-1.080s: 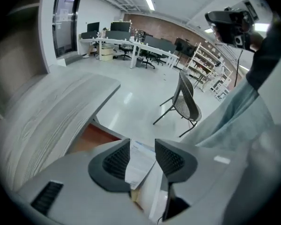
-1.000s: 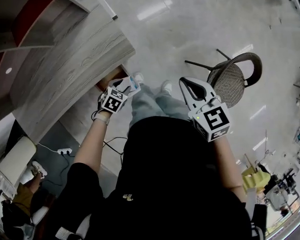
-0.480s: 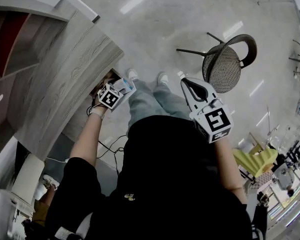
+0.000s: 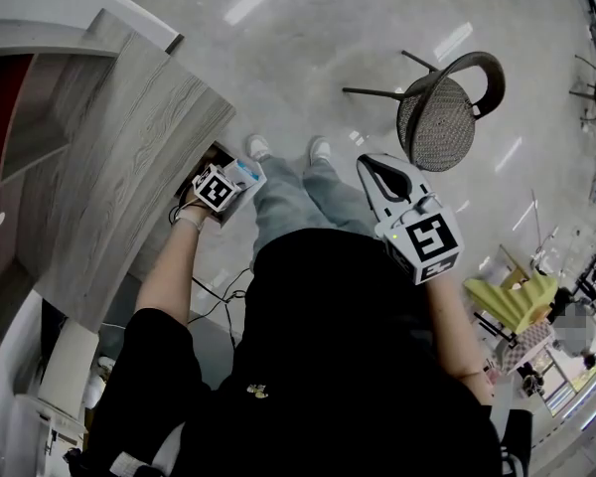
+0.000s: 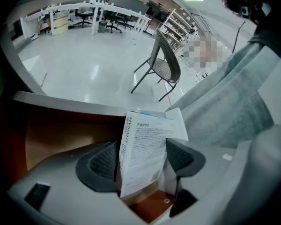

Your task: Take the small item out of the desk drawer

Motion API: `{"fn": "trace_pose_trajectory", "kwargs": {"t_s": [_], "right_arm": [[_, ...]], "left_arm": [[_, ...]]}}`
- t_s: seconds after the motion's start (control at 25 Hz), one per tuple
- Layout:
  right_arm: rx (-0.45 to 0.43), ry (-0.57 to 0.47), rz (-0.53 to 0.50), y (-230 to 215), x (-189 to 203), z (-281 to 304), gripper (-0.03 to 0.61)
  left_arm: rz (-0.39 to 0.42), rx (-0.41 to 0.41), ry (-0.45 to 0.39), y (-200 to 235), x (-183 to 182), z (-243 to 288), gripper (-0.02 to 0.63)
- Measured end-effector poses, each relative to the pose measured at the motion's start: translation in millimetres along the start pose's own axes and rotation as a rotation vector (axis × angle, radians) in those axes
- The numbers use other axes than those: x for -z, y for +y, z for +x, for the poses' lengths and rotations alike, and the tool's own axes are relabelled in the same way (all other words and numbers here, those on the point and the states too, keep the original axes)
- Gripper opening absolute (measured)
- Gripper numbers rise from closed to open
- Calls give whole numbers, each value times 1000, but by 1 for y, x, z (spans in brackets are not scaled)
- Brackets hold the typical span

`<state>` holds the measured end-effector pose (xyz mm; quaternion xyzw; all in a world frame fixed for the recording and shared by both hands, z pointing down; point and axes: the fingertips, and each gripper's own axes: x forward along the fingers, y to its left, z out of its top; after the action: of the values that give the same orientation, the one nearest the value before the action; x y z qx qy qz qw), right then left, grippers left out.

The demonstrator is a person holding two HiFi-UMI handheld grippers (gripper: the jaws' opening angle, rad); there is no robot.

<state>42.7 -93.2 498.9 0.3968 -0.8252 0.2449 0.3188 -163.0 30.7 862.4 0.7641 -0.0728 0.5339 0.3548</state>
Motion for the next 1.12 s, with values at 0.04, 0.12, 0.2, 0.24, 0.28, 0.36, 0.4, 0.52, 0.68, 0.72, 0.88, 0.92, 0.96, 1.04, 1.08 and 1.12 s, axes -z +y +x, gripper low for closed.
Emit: {"fn": "trace_pose_trajectory", "kwargs": {"t_s": [0.04, 0.12, 0.2, 0.24, 0.28, 0.36, 0.4, 0.52, 0.68, 0.72, 0.88, 0.92, 0.96, 1.04, 1.08, 1.12], "right_arm": [[0, -2, 2, 0, 0, -1, -3], [0, -4, 2, 0, 0, -1, -3], [-1, -4, 2, 0, 1, 0, -3], [-2, -3, 1, 0, 1, 0, -3], [-3, -3, 1, 0, 2, 0, -3], [-6, -4, -1, 0, 2, -1, -3], [-7, -6, -1, 0, 3, -2, -3], [-14, -14, -8, 0, 4, -4, -3], [-33, -28, -19, 2, 3, -6, -3], [-39, -32, -22, 2, 2, -6, -3], [-64, -50, -37, 4, -2, -8, -3], [-70, -54, -41, 4, -2, -9, -3], [-76, -59, -45, 5, -3, -9, -3], [-89, -68, -54, 6, -5, -9, -3], [-97, -71, -59, 7, -6, -9, -3], [-104, -74, -64, 8, -7, -9, -3]], "left_arm": [[0, 9, -1, 0, -1, 0, 316], [12, 15, -1, 0, -2, 0, 314], [25, 5, 2, 1, -2, -1, 314], [32, -3, 1, 1, -2, -2, 314], [38, -12, -1, 1, -3, -3, 311], [48, -30, -4, 0, -4, -6, 296], [54, -38, -5, 0, -3, -7, 280], [68, -48, -7, -4, -2, -12, 234], [71, -78, -17, -9, -4, -20, 198], [69, -81, -14, -10, -3, -21, 187], [73, -96, -11, -17, 0, -28, 150], [75, -96, -9, -20, 1, -30, 141], [76, -99, -7, -23, 2, -31, 130], [64, -110, -4, -29, 5, -35, 110], [48, -121, -7, -31, 6, -37, 101], [30, -135, -14, -33, 6, -40, 98]]}}
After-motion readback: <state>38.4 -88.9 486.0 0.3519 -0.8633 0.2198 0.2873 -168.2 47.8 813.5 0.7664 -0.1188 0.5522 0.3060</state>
